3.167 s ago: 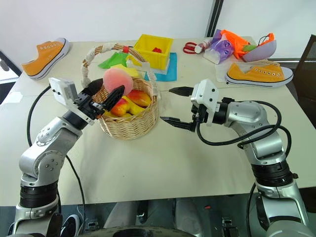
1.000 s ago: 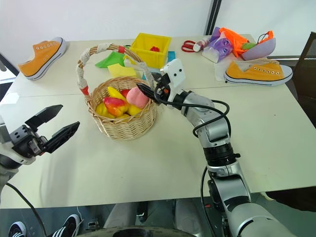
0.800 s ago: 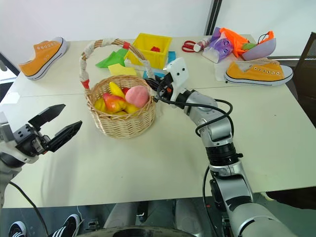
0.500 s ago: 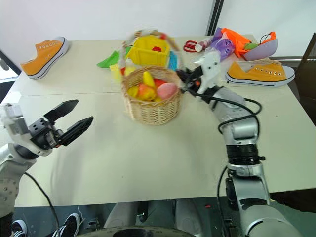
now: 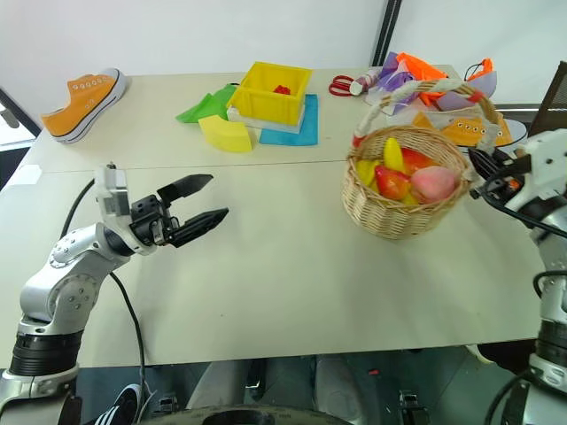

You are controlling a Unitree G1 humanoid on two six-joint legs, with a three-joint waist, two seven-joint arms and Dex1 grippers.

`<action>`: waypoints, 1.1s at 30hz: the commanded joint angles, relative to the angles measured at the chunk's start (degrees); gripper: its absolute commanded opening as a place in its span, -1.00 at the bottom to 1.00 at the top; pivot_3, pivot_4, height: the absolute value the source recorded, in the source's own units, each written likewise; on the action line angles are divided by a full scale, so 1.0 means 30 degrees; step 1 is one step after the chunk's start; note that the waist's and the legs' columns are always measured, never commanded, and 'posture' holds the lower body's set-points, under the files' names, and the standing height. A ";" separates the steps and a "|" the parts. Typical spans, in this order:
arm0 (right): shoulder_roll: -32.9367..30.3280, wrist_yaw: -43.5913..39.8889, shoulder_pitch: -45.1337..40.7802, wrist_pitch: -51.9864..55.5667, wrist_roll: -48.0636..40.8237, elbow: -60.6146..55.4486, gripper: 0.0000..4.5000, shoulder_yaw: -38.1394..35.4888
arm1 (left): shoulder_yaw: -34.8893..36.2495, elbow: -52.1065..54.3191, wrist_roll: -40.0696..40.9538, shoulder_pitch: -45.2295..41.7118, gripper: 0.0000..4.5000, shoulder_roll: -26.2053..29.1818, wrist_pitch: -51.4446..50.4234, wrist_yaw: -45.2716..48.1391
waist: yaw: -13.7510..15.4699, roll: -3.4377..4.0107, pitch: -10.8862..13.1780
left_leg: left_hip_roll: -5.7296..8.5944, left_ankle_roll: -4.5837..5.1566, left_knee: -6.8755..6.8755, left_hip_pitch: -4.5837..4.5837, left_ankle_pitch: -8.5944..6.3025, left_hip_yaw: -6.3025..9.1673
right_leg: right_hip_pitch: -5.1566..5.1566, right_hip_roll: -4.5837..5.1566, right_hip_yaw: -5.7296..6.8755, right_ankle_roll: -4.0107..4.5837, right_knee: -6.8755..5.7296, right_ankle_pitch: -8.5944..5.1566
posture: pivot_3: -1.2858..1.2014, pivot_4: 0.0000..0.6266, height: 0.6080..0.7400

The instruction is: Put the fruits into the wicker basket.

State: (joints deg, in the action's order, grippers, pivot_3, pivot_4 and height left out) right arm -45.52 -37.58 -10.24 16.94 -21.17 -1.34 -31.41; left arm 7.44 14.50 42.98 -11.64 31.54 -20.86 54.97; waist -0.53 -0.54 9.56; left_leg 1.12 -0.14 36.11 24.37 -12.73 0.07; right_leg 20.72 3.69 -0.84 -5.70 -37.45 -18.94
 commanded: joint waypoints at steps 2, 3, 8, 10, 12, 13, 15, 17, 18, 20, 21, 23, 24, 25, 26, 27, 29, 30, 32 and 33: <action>-0.0669 0.0467 0.0957 -0.0450 0.0344 -0.0672 -0.98 -0.1414 | -0.0206 -0.0650 -0.0253 -0.0776 1.00 0.0192 0.0242 0.1184 | 0.0026 0.0000 0.0000 | 0.0003 0.0013 0.0033 -0.0007 -0.0008 0.0001 | -0.0026 0.0013 0.0000 0.0001 0.0002 0.0000 | 0.03 -0.52 1.00; -0.0605 0.0470 0.0981 -0.0193 0.0017 -0.0859 -0.98 -0.1467 | -0.0266 -0.0897 -0.0374 -0.0963 1.00 0.0066 0.0336 0.1254 | 0.0034 0.0001 0.0000 | 0.0004 0.0017 0.0040 -0.0016 -0.0010 0.0000 | -0.0039 0.0021 -0.0001 0.0003 0.0007 0.0000 | 0.03 -0.52 1.00; 0.0166 0.1319 0.1266 -0.0141 -0.0057 -0.2033 0.04 -0.1077 | -0.0422 -0.1423 -0.0651 -0.1500 1.00 -0.0504 0.0549 0.1431 | -0.0017 0.0000 0.0000 | 0.0006 0.0020 0.0036 -0.0030 -0.0010 0.0001 | -0.0049 0.0035 -0.0002 0.0007 0.0014 0.0001 | 0.03 -0.52 1.00; 0.0548 0.2064 0.0975 -0.0277 -0.0033 -0.2374 0.50 -0.1168 | -0.0345 -0.1495 -0.0714 -0.1549 1.00 -0.0590 0.0547 0.1445 | -0.0079 0.0001 0.0000 | 0.0002 0.0019 0.0009 -0.0027 -0.0010 0.0003 | -0.0019 0.0032 -0.0001 0.0003 0.0007 0.0003 | 0.03 -0.52 1.00; 0.0711 0.3196 0.0390 -0.1059 0.0637 -0.2325 0.94 -0.1350 | -0.0252 -0.1555 -0.0907 -0.1495 1.00 -0.0615 0.0700 0.1493 | -0.0090 0.0026 0.0008 | -0.0005 0.0019 -0.0009 -0.0025 -0.0010 0.0004 | -0.0004 0.0020 -0.0001 0.0002 -0.0002 0.0002 | 0.03 -0.52 1.00; 0.0960 0.4138 -0.0149 -0.1364 0.0887 -0.2310 0.98 -0.1535 | -0.0145 -0.1554 -0.0895 -0.1456 1.00 -0.0627 0.0690 0.1426 | -0.0078 0.0054 0.0012 | -0.0005 0.0018 -0.0011 -0.0020 -0.0009 0.0004 | 0.0004 0.0016 -0.0002 0.0002 -0.0008 0.0002 | 0.03 -0.52 1.00; 0.1191 0.5870 -0.0920 -0.2213 0.2128 -0.2392 0.98 -0.1309 | 0.0023 -0.1588 -0.0914 -0.1403 1.00 -0.0620 0.0763 0.1316 | -0.0089 0.0062 0.0014 | -0.0004 0.0017 -0.0002 -0.0012 -0.0008 0.0003 | 0.0012 0.0012 -0.0002 0.0000 -0.0015 0.0002 | 0.03 -0.52 1.00; 0.1951 0.7397 -0.1758 -0.2728 0.2693 -0.3030 0.98 -0.0956 | 0.0141 -0.1564 -0.0971 -0.1301 1.00 -0.0642 0.0868 0.1146 | -0.0056 0.0068 0.0017 | -0.0001 0.0016 0.0008 -0.0008 -0.0007 0.0002 | 0.0012 0.0011 -0.0003 0.0000 -0.0019 0.0002 | 0.03 -0.52 1.00; 0.2395 0.8097 -0.2114 -0.2976 0.2976 -0.3526 0.98 -0.0673 | 0.0186 -0.1528 -0.1000 -0.1239 1.00 -0.0651 0.0904 0.1058 | -0.0064 0.0067 0.0016 | -0.0001 0.0016 0.0009 -0.0008 -0.0007 0.0002 | 0.0011 0.0010 -0.0003 -0.0001 -0.0019 0.0002 | 0.03 -0.52 1.00; 0.3724 0.9164 -0.2750 -0.3470 0.3059 -0.5020 0.98 0.0096 | 0.0319 -0.1369 -0.0963 -0.1036 1.00 -0.0658 0.0927 0.0936 | -0.0076 0.0067 0.0016 | -0.0003 0.0014 0.0009 -0.0008 -0.0006 0.0003 | 0.0015 0.0007 -0.0003 -0.0001 -0.0025 0.0002 | 0.03 -0.52 1.00; 0.4363 0.9490 -0.2897 -0.3864 0.3192 -0.5780 0.98 0.0617 | 0.0388 -0.1296 -0.0937 -0.0904 1.00 -0.0641 0.0942 0.0921 | -0.0086 0.0072 0.0016 | -0.0005 0.0013 0.0005 -0.0010 -0.0006 0.0005 | 0.0015 0.0001 -0.0002 -0.0002 -0.0027 0.0002 | 0.03 -0.52 1.00; 0.5834 1.0074 -0.2891 -0.4106 0.3318 -0.7137 0.98 0.1796 | 0.0521 -0.1143 -0.0960 -0.0597 1.00 -0.0649 0.1039 0.0837 | -0.0107 0.0084 0.0015 | -0.0005 0.0011 0.0001 -0.0001 -0.0004 0.0003 | 0.0040 0.0000 -0.0009 -0.0004 -0.0043 0.0001 | 0.03 -0.52 1.00; 0.6305 1.0313 -0.2746 -0.4294 0.3777 -0.7604 0.98 0.2383 | 0.0574 -0.1080 -0.0951 -0.0493 1.00 -0.0669 0.1025 0.0752 | -0.0108 0.0085 0.0016 | -0.0006 0.0008 -0.0006 0.0001 -0.0003 0.0003 | 0.0050 -0.0001 -0.0009 -0.0005 -0.0051 0.0001 | 0.03 -0.52 1.00; 0.6859 1.0213 -0.2495 -0.4505 0.3843 -0.8023 0.98 0.3057 | 0.0625 -0.0995 -0.0982 -0.0349 1.00 -0.0666 0.1047 0.0682 | -0.0095 0.0092 0.0020 | -0.0007 0.0006 -0.0006 0.0005 -0.0001 0.0003 | 0.0068 -0.0002 -0.0009 -0.0008 -0.0073 -0.0001 | 0.03 -0.52 1.00; 0.7337 1.0165 -0.2069 -0.4739 0.4137 -0.8189 0.98 0.3742 | 0.0727 -0.0870 -0.0958 -0.0182 1.00 -0.0666 0.1025 0.0539 | -0.0068 0.0087 0.0018 | -0.0004 0.0000 0.0000 0.0016 0.0002 0.0003 | 0.0089 -0.0001 -0.0014 -0.0011 -0.0094 -0.0003 | 0.03 -0.52 1.00; 0.7660 1.0032 -0.1759 -0.4776 0.4094 -0.8192 0.98 0.4137 | 0.0790 -0.0758 -0.0969 -0.0038 1.00 -0.0656 0.1028 0.0426 | -0.0044 0.0078 0.0013 | -0.0004 -0.0004 -0.0002 0.0017 0.0005 0.0003 | 0.0090 -0.0001 -0.0013 -0.0011 -0.0096 -0.0003 | 0.03 -0.52 1.00; 0.7394 1.0034 -0.1742 -0.4889 0.4412 -0.7419 0.98 0.3854 | 0.0946 -0.0484 -0.0852 0.0229 1.00 -0.0673 0.0968 0.0161 | -0.0014 0.0078 0.0016 | -0.0002 -0.0004 0.0005 0.0016 0.0004 0.0005 | 0.0080 0.0004 -0.0012 -0.0012 -0.0094 -0.0004 | 0.03 -0.52 1.00; 0.7178 1.0013 -0.1873 -0.4928 0.4418 -0.7094 0.98 0.3615 | 0.0973 -0.0400 -0.0799 0.0300 1.00 -0.0683 0.0938 0.0063 | -0.0025 0.0078 0.0015 | 0.0004 -0.0004 0.0015 0.0021 0.0004 0.0004 | 0.0077 0.0011 -0.0013 -0.0011 -0.0094 -0.0004 | 0.03 -0.52 1.00; 0.6737 0.9977 -0.2306 -0.4892 0.4203 -0.6291 0.98 0.3091 | 0.1018 -0.0205 -0.0792 0.0491 1.00 -0.0675 0.0979 -0.0047 | -0.0062 0.0076 0.0016 | 0.0019 -0.0002 0.0042 0.0015 0.0004 0.0003 | 0.0051 0.0026 -0.0016 -0.0010 -0.0091 -0.0004 | 0.03 -0.52 1.00; 0.6498 0.9787 -0.2383 -0.4922 0.4193 -0.5973 0.98 0.3085 | 0.1036 -0.0152 -0.0828 0.0571 1.00 -0.0661 0.1018 -0.0078 | -0.0074 0.0077 0.0016 | 0.0019 -0.0002 0.0049 0.0002 0.0004 0.0000 | 0.0038 0.0029 -0.0021 -0.0006 -0.0090 -0.0003 | 0.03 -0.52 1.00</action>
State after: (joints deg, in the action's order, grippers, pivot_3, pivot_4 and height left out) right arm -24.38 -7.71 -16.10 3.31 -8.18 -19.53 -20.42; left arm 9.22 11.94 40.00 -10.05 29.34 -18.62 54.94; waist -0.76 -0.31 9.61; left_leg 1.17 -0.15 36.25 24.36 -12.72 0.07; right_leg 20.83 3.78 -0.91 -5.71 -37.73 -18.95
